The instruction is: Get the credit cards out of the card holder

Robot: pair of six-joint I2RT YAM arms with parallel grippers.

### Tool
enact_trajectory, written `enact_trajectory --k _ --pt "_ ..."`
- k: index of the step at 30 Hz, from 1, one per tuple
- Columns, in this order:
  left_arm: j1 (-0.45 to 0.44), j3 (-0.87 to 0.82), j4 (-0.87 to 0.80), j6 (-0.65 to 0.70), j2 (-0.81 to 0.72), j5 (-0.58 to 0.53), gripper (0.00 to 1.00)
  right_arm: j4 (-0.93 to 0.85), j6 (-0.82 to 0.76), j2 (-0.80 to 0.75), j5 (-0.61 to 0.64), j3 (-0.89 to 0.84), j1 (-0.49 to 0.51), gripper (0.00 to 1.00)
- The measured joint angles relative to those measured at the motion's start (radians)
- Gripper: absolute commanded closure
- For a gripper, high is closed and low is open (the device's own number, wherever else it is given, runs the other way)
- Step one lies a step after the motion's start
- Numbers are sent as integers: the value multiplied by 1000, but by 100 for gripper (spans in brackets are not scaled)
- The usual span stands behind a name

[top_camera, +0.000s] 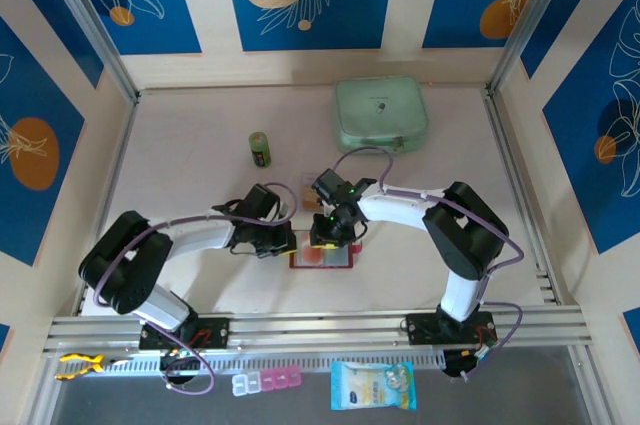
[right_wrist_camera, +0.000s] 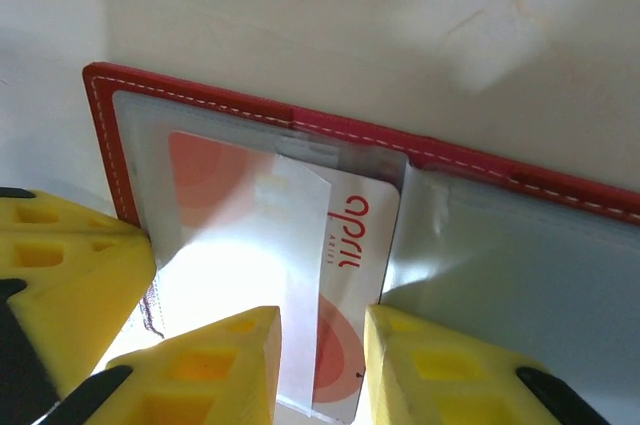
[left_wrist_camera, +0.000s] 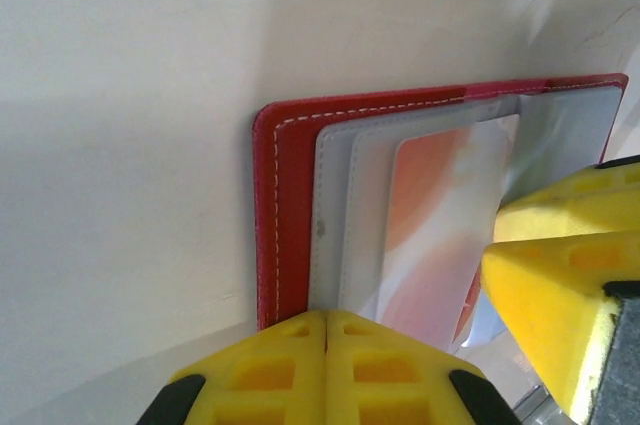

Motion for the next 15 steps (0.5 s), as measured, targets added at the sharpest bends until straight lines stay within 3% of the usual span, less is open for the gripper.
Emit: enact_trajectory --k 15 --pt "-19 6 2 -26 -21 6 97 43 11 -35 -37 -47 -26 71"
